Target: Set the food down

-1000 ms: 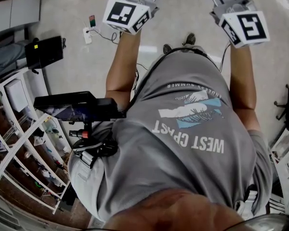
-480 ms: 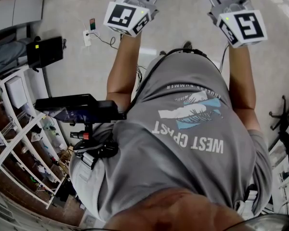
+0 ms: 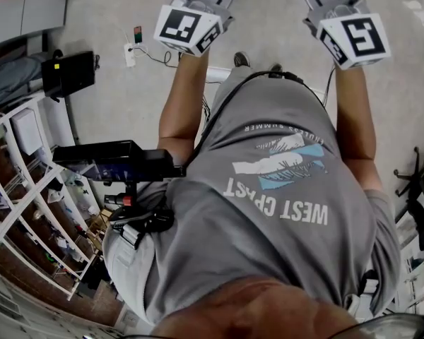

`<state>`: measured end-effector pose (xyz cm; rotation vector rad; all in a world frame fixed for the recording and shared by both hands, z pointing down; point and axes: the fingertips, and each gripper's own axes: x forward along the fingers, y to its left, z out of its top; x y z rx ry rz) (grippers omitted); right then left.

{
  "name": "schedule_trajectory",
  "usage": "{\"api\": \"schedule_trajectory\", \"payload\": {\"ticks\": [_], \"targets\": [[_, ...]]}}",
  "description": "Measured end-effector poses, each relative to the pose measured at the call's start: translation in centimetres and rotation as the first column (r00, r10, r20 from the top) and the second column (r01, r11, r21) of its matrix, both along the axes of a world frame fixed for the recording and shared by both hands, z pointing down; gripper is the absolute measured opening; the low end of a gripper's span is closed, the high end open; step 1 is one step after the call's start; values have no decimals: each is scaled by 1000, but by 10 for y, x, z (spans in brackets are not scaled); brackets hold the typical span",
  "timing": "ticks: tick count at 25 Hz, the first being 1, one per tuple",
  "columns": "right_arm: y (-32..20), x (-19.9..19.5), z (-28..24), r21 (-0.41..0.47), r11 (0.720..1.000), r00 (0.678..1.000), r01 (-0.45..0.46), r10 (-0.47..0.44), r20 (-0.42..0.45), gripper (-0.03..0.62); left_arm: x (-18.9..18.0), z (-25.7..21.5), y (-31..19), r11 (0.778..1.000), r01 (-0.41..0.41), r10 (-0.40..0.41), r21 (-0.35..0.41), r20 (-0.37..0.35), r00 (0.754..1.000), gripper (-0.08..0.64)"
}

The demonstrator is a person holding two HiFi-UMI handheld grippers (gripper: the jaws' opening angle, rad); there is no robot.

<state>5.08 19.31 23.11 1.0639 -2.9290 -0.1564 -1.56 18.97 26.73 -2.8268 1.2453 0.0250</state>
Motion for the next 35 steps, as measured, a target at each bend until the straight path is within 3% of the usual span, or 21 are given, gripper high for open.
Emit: {"api": "schedule_trajectory", "payload": {"ticks": [19, 24, 35], "targets": [[-80, -53, 21, -28, 993, 993, -114, 113, -31, 11, -53, 13, -94, 994, -112, 111, -9, -20, 994, 96], [-100, -40, 22, -45, 993, 993, -110, 108, -43, 9, -42, 17, -114, 994, -107, 106, -28, -19, 994, 96], [-165, 1, 22, -40, 999, 999, -27, 26, -35, 10, -6, 19, -167, 999, -8, 8, -36, -5, 1000, 96]]}}
